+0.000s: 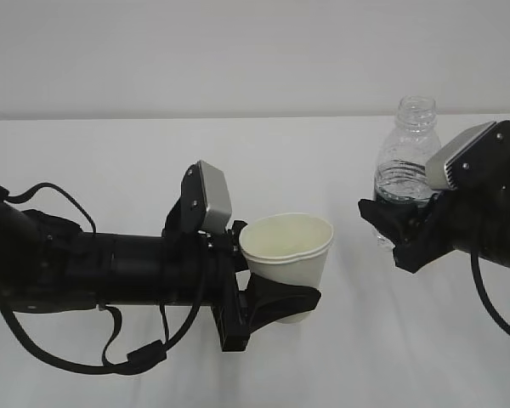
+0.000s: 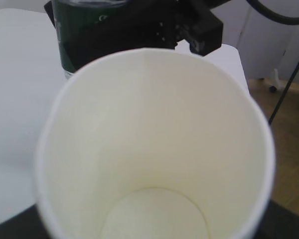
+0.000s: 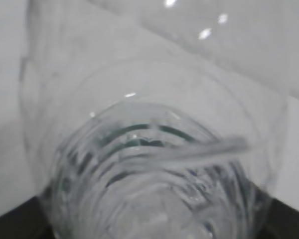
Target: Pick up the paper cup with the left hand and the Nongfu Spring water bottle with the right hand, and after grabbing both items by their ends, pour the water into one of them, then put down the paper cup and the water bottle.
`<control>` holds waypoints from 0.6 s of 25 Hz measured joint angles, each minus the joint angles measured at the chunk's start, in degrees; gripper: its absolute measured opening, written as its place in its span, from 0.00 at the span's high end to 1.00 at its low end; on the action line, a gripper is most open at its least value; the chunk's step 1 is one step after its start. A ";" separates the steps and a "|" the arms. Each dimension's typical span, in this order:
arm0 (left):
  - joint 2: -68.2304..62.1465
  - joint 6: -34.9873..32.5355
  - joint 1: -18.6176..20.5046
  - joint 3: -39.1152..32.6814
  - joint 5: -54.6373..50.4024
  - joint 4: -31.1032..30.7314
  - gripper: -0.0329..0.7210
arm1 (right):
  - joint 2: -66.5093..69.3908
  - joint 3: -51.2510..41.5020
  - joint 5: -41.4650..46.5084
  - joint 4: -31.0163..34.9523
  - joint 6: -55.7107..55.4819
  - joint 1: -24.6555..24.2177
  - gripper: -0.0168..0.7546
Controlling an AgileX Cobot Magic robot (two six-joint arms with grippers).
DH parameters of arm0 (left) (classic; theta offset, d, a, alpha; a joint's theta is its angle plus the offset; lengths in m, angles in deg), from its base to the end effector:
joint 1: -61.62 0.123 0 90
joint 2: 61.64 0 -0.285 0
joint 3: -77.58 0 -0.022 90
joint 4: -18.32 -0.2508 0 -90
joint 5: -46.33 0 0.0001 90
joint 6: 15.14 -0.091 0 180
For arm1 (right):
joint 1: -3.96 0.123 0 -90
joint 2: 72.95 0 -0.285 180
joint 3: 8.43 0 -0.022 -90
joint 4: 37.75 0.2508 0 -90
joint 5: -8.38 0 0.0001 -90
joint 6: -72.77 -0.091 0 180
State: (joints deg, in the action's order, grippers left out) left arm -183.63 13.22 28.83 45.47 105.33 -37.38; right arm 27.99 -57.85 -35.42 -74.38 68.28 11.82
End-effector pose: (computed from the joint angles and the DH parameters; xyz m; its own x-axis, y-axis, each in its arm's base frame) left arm 0.2512 -0.2385 0.1257 -0.1551 0.2269 -0.9615 0.9730 0.2035 -0.1090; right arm 0.2659 0.0746 0.1635 -0.1492 -0.3906 -0.9084 -0.6136 0.7569 -0.2246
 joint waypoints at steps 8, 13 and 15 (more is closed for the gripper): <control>0.00 -0.21 -0.22 1.74 -0.22 0.11 0.36 | -0.05 2.20 0.00 -4.07 -0.11 0.00 0.35; 0.00 -0.31 -0.22 4.18 -1.53 -0.02 0.36 | -0.05 3.61 0.00 -5.22 0.40 0.00 0.35; 0.00 -0.31 -0.22 4.69 -1.98 -0.24 0.36 | -0.05 4.17 0.00 -5.22 0.67 0.00 0.35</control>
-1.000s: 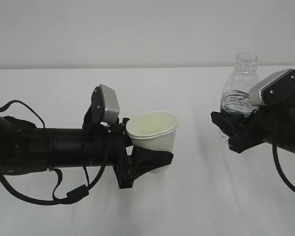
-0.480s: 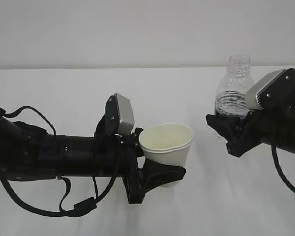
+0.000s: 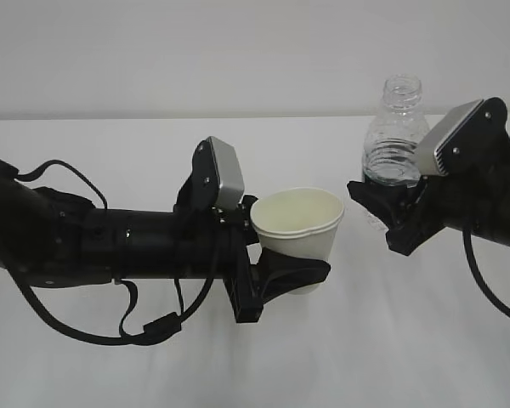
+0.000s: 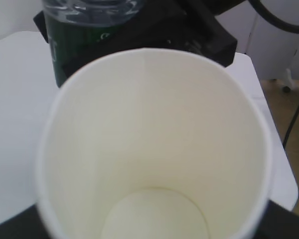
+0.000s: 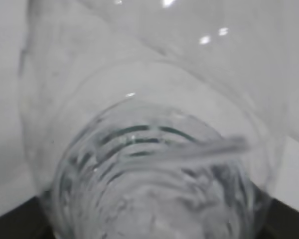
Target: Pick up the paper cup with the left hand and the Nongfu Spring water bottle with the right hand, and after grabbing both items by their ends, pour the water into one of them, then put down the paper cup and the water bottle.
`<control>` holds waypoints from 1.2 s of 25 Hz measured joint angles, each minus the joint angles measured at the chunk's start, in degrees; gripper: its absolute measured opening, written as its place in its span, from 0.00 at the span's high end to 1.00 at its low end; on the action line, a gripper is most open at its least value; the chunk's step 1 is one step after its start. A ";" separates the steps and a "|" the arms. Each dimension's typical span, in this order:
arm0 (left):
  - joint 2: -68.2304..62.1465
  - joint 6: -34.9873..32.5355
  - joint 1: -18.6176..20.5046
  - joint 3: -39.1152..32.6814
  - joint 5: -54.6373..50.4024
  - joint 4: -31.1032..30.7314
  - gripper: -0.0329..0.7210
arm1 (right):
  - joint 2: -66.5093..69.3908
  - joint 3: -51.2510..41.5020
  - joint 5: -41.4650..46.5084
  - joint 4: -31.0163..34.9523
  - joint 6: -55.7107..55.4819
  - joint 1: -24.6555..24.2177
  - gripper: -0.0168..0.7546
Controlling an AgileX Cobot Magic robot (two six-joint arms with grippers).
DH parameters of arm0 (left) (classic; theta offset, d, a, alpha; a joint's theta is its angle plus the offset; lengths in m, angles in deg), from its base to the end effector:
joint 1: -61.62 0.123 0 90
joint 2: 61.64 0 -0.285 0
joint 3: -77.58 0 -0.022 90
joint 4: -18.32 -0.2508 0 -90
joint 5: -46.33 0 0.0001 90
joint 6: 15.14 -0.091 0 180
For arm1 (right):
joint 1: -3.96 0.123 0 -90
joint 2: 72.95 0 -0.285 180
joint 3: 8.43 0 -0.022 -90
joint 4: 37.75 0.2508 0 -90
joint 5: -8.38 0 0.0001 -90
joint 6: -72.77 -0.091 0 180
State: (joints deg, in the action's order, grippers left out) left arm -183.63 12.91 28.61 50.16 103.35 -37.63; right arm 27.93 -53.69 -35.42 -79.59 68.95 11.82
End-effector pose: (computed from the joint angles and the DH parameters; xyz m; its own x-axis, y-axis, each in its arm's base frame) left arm 0.2671 -0.2489 0.1390 -0.0861 0.2166 -0.9725 0.9775 0.2072 -0.0404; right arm 0.2789 0.0809 0.1784 -0.0378 -0.4401 -0.8972 -0.6495 0.6931 -0.3126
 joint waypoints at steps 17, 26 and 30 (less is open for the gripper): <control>0.00 -0.08 0.00 0.13 -0.77 -1.49 0.36 | 0.00 0.24 0.00 -0.21 12.20 0.00 0.35; 0.00 -0.08 -1.23 0.13 -0.41 -2.59 0.36 | 0.00 0.24 0.00 0.43 19.86 0.00 0.35; 0.00 -0.08 -3.17 0.13 -0.29 -2.83 0.36 | 0.00 0.24 0.00 2.15 22.96 0.00 0.35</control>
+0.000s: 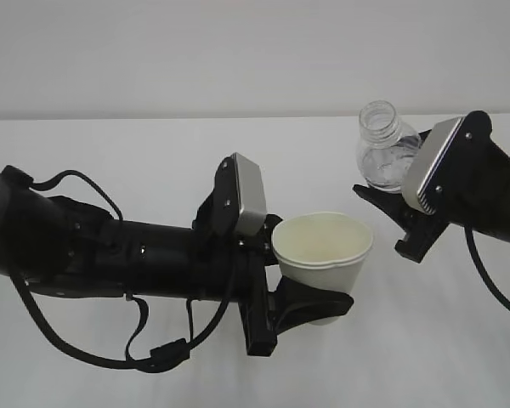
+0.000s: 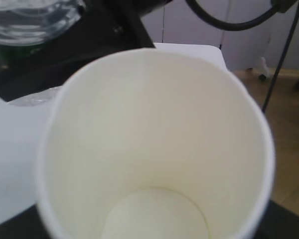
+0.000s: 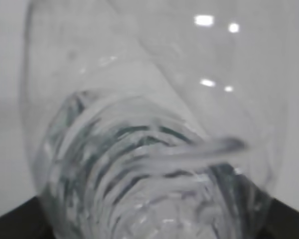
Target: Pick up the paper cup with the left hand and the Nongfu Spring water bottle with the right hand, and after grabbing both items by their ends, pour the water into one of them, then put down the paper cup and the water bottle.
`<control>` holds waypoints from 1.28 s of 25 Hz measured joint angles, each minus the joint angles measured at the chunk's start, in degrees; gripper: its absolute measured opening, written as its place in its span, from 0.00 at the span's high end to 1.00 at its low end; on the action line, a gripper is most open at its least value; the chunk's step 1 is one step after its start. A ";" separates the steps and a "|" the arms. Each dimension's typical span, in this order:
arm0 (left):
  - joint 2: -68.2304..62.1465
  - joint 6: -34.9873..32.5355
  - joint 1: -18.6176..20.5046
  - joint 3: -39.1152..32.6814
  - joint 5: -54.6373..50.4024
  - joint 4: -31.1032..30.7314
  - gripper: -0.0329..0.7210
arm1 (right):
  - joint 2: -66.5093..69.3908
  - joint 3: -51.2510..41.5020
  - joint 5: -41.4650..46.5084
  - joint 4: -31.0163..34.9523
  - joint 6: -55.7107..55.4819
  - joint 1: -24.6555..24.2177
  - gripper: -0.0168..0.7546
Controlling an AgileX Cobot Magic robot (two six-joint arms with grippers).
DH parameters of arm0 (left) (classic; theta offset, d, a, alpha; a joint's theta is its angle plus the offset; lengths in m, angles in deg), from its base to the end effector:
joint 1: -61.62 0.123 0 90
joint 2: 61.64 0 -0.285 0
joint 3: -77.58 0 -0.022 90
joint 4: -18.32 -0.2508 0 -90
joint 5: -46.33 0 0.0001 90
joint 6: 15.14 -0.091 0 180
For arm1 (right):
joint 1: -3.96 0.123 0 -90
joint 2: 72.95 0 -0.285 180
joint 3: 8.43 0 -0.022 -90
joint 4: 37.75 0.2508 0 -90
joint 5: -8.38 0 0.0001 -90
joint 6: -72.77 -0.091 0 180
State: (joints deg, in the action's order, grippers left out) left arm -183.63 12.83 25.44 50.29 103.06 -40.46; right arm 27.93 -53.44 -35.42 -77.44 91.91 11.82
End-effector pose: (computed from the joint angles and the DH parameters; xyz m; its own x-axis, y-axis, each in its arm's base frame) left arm 0.2501 -0.2635 0.1375 -0.0470 0.2465 -0.9680 0.9934 0.1132 -0.0194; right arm 0.2814 0.0794 0.1803 0.1987 -0.6669 -0.7182 -0.5969 0.4989 -0.6284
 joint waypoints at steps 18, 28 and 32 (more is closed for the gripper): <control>0.00 0.00 -0.88 2.62 0.71 -1.11 0.36 | 0.00 0.00 0.00 2.66 11.26 0.00 0.35; 0.00 0.00 -1.51 2.62 0.71 -1.23 0.36 | 0.00 0.00 -0.40 3.25 17.47 0.00 0.35; 0.00 0.00 -2.59 2.62 0.33 -1.23 0.36 | 0.00 0.00 -1.21 3.25 19.33 0.00 0.35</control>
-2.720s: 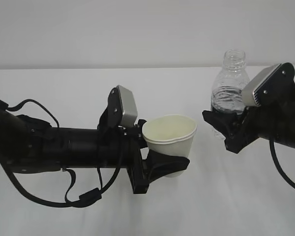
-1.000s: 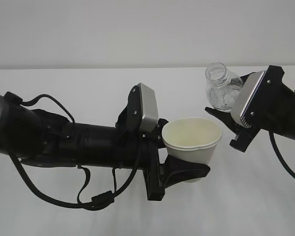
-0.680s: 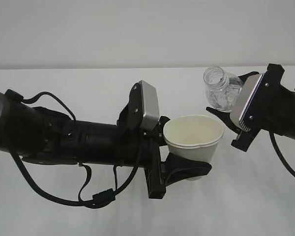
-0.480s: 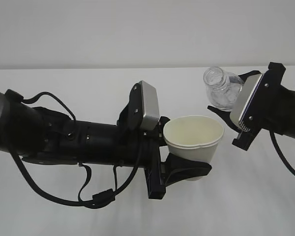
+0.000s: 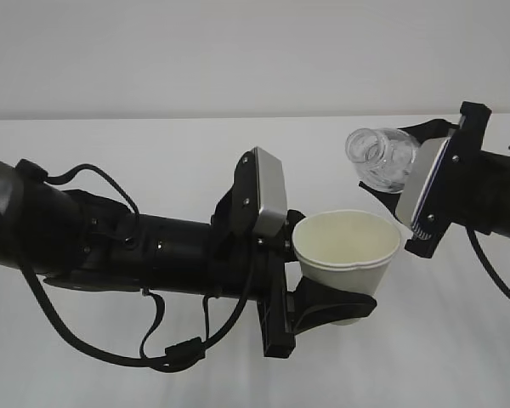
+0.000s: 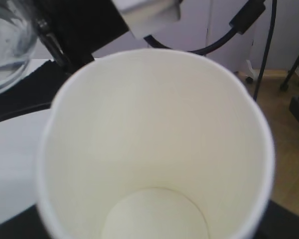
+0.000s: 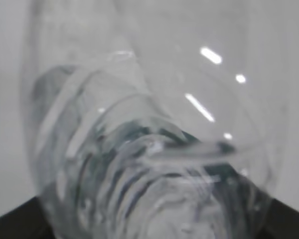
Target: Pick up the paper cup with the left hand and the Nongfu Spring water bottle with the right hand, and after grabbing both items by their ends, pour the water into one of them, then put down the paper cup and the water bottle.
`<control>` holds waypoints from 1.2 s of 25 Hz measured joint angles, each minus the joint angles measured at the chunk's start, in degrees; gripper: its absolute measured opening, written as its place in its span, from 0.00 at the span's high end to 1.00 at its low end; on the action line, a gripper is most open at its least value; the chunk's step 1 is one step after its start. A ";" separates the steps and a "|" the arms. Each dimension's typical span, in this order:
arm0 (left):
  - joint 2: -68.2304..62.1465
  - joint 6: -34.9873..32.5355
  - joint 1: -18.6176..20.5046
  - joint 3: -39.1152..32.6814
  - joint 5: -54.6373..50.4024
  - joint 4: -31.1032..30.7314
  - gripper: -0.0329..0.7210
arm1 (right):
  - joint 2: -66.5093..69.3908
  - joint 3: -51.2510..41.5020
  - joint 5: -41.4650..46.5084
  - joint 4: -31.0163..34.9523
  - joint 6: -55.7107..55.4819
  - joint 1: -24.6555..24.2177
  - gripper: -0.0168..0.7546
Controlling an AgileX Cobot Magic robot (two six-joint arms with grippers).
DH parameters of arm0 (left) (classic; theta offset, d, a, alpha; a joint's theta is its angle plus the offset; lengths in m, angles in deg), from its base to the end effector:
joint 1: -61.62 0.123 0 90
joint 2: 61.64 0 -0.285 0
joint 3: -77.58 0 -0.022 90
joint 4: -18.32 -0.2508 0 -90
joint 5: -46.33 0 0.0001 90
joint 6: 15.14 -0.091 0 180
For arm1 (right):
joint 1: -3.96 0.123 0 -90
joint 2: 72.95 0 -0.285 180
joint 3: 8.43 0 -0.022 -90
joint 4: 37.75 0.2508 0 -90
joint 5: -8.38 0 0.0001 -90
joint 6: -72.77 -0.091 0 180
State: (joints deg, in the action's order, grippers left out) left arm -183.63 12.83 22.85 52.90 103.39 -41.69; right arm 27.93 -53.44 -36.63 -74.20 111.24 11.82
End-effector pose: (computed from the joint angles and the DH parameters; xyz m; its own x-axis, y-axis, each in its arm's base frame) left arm 0.2442 -0.2809 0.1468 0.0102 0.2246 -0.9744 0.9986 0.0475 0.0214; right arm 0.2836 0.0777 0.1832 0.3590 -0.7876 -0.5009 -0.4777 0.3060 -0.8235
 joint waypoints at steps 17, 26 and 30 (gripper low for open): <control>0.00 0.00 -0.02 0.00 -0.91 2.30 0.36 | 0.00 0.53 -0.27 0.00 8.04 0.00 0.35; 0.00 -1.64 -0.02 0.00 -1.22 4.54 0.36 | 0.00 1.88 -0.41 0.00 10.59 0.00 0.35; 0.00 -2.84 -0.02 0.00 -2.57 5.39 0.36 | 0.00 1.96 -0.41 0.00 11.75 0.00 0.35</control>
State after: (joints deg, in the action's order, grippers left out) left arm -183.63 9.98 22.83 52.90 100.82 -36.30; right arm 27.93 -51.48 -37.04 -74.20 122.99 11.82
